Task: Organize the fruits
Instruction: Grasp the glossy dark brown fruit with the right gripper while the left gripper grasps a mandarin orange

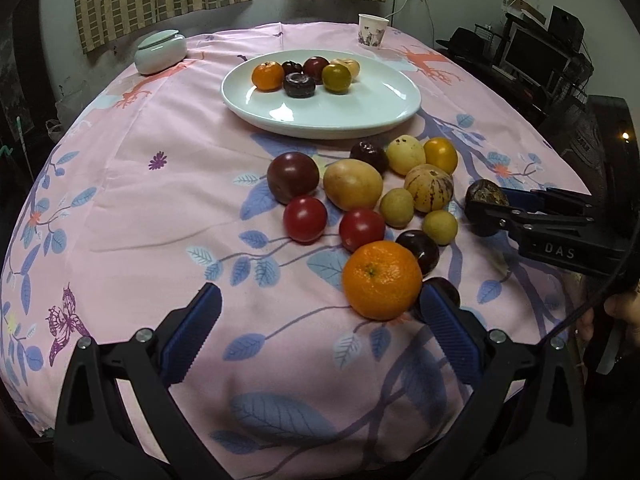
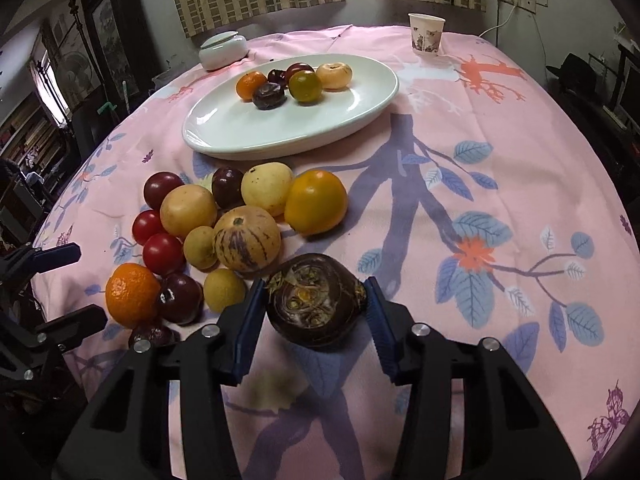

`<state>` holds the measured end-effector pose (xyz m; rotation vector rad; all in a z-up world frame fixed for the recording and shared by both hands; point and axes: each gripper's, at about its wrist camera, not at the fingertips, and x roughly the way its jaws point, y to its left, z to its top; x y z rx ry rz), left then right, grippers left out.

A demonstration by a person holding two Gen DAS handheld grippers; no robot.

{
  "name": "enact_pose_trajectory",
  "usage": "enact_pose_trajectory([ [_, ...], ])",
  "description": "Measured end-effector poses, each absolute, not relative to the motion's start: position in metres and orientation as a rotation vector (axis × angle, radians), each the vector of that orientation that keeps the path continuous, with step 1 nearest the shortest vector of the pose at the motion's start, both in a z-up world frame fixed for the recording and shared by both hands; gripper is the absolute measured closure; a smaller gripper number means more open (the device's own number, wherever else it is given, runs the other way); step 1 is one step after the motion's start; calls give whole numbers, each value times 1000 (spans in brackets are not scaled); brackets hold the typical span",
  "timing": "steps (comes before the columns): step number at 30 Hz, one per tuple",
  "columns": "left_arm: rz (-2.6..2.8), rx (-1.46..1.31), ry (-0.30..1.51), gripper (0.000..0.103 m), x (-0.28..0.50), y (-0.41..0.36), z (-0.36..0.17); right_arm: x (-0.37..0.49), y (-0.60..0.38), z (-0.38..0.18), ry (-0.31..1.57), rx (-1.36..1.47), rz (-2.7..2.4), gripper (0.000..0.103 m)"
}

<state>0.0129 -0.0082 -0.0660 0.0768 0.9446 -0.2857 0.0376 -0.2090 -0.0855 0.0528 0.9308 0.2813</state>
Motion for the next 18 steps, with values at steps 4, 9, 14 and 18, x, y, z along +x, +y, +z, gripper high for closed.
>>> enact_pose_trajectory([
  [4,-338,12,999,3,23,-15,-78,25,-220,-83,924,82,280,53],
  [9,-386,-160,1022,23,33,-10,-89,18,-223,-81,918,94,295,53],
  [14,-413,-129,993,49,26,-20,-83,17,-218,-82,924,99,320,53],
  [18,-409,-161,1024,23,30,-15,-90,15,-211,-80,915,101,343,53],
])
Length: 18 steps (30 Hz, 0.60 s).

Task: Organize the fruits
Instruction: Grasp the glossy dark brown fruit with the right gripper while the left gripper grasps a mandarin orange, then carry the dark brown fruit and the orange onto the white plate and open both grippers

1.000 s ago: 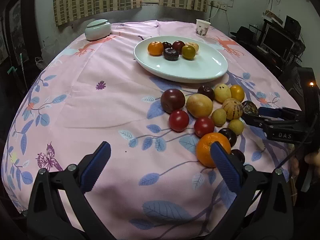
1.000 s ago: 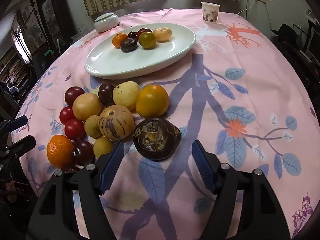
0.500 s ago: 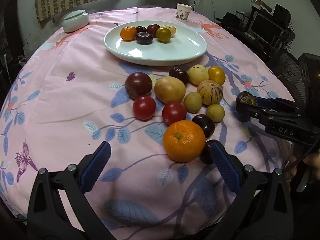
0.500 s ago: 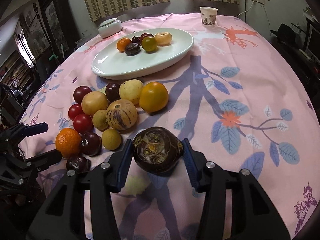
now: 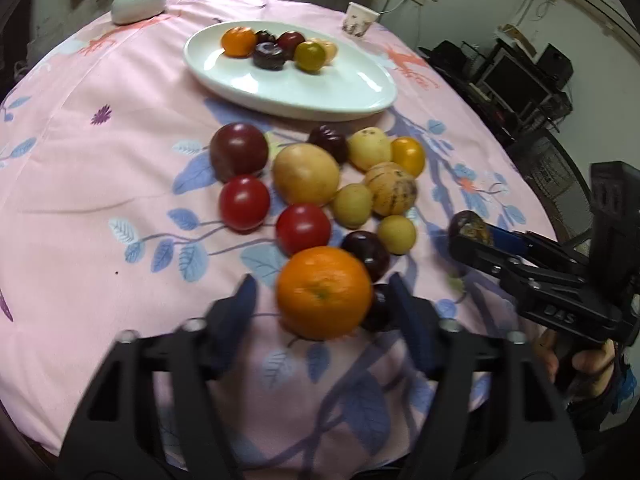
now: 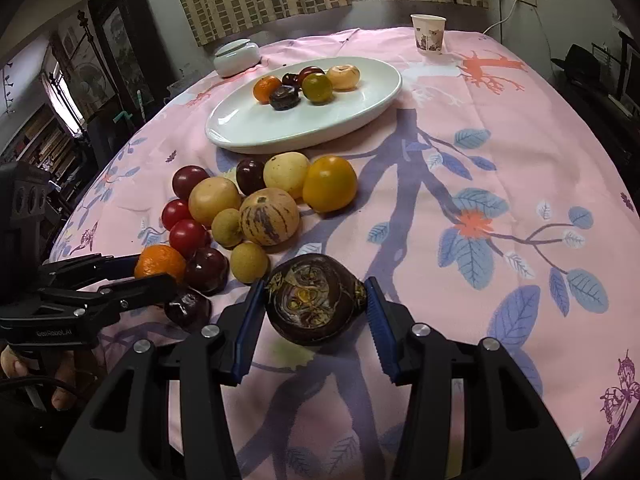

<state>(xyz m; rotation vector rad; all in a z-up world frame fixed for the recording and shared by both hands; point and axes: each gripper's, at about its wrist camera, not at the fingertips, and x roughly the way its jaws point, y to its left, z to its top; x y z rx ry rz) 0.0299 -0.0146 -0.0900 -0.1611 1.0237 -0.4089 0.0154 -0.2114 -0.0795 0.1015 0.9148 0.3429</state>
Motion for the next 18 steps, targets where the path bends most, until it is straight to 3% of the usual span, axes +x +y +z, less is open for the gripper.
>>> enact_pose_trajectory([
  [2,-413,-173,1010,25,28,-13,-91,15,-208,-78,910,99,349,53],
  [4,-444,-186,994,51,25,-12,-88,14,-207,-76,908,95,347,53],
  [5,-419,-166,983,57,23,-11,-85,13,-206,-76,909,94,343,53],
  [18,-317,-111,903,58,20,18,-53,18,-192,-65,888,91,348,53],
])
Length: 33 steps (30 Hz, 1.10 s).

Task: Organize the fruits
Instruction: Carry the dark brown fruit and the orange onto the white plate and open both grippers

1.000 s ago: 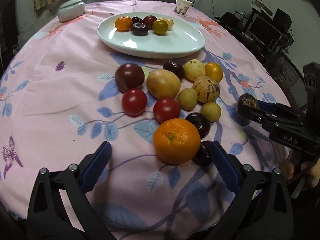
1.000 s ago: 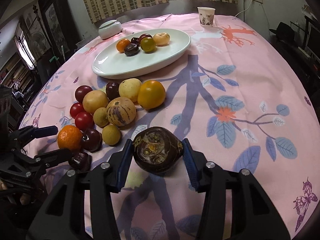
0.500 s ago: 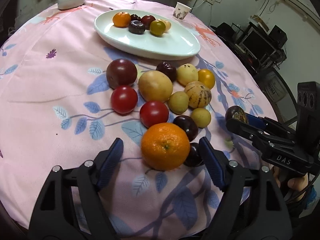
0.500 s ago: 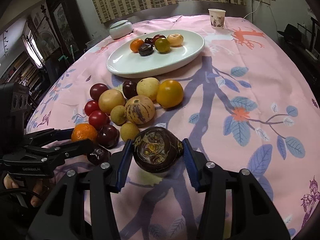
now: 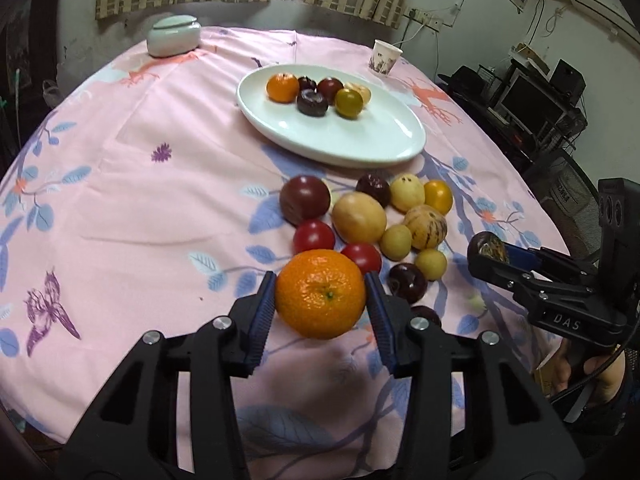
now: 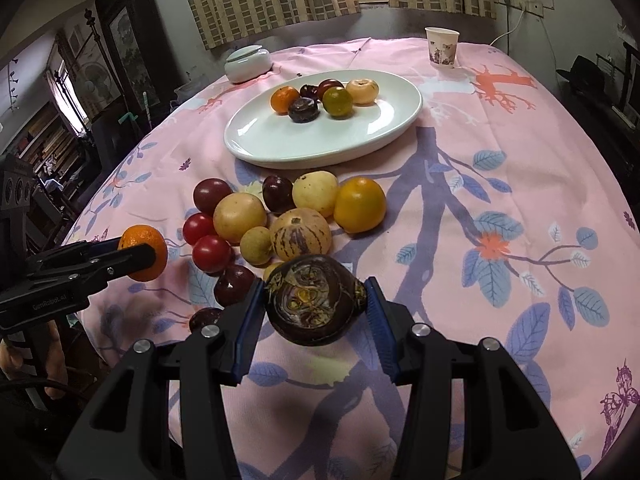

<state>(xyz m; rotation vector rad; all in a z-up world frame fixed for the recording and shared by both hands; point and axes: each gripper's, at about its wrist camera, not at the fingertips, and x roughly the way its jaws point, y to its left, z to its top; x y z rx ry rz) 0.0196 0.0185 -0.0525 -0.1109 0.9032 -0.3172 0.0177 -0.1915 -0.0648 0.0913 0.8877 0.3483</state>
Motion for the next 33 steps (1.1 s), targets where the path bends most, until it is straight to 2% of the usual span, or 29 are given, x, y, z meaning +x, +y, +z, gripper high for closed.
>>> enact_pose_trajectory([
  [20,-340,-55,872,58,43,12,-26,26,-183,-54,865,79,368,53],
  [33,-320,-18,896,57,141,4,-9,94,-179,-25,855,-5,368,53],
])
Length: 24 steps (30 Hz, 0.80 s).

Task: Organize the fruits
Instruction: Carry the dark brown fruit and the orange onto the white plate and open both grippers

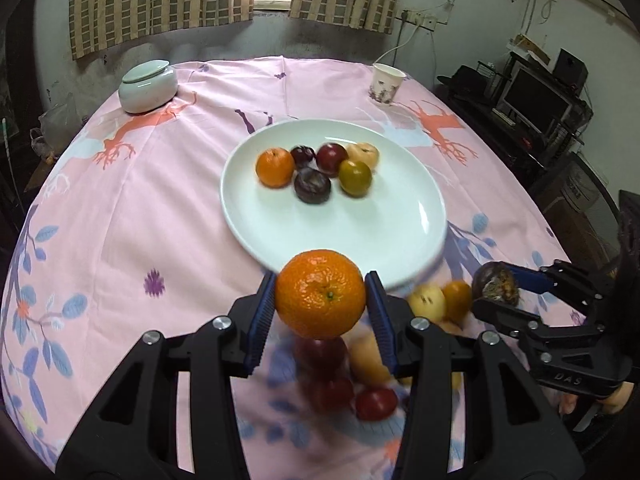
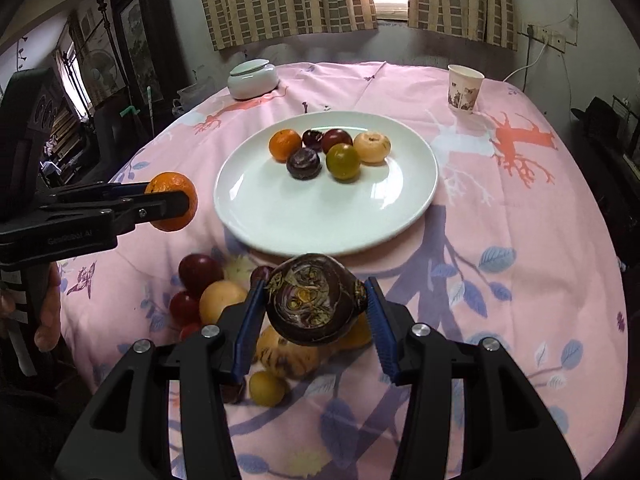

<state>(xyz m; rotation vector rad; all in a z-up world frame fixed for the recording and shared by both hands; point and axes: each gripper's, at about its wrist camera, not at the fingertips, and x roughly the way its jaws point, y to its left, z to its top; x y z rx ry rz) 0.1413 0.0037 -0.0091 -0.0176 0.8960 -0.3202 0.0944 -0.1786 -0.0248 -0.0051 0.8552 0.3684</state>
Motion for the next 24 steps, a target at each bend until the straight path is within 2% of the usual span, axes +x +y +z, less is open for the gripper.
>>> enact_pose_trajectory([
  [11,-232,-55,996,57,250,0,-39,230,-183,-48,933,38,241,53],
  [24,-226,-24,1020,57,273,-10,-54,266,-186,-66,968,47,209,53],
])
